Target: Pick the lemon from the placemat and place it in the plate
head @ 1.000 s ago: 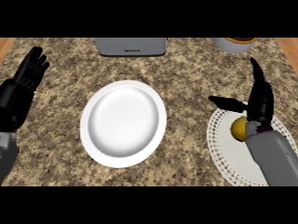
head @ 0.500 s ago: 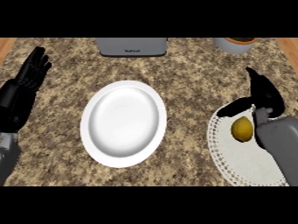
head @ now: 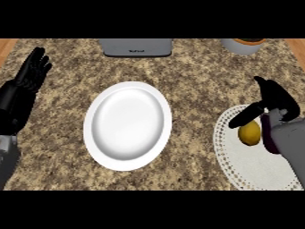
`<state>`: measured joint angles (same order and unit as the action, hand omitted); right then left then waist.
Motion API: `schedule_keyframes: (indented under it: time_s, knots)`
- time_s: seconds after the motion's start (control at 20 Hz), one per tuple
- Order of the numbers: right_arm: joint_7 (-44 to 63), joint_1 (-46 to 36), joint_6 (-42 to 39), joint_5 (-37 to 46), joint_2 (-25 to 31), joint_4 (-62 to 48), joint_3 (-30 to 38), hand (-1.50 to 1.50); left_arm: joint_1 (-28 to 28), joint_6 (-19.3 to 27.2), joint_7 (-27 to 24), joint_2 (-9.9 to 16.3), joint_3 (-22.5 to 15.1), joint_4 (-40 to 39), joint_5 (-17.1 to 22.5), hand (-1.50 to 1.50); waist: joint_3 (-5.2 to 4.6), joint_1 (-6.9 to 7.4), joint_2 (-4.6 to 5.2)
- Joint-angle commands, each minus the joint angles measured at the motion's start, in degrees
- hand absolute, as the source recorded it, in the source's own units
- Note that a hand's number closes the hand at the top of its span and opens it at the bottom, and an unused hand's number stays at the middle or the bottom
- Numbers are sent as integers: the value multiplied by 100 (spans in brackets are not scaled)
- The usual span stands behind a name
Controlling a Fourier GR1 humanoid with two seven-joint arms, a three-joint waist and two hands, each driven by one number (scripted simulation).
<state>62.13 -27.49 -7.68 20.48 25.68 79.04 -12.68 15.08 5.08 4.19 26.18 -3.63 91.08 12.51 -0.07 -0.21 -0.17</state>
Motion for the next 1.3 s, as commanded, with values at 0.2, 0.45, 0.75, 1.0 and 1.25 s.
schedule_keyframes:
  time_s: [0.2, 0.45, 0.75, 1.0, 1.25]
  knots:
    - [971, 527, -598, 90, 153, 238, -117, -150, -60, -247, 39, 63, 196, 118, 46, 0, 1, -24, -3]
    - [687, 416, -664, 117, 111, -421, 95, -150, 117, -217, 6, -136, 168, -86, -125, 0, 5, 10, 16]
    - [567, 743, -545, 230, -226, -383, 167, -150, -253, -164, 240, -323, 168, 440, -241, 0, 6, 35, 3]
    - [-23, 604, -355, 460, -486, -1252, 304, -150, -28, -252, 246, -445, 234, 291, -399, 0, 8, 51, 20]
    - [-369, 745, -253, 748, -525, -1766, 244, -150, 324, -495, 220, -339, 569, -283, -270, 0, 9, 47, 35]
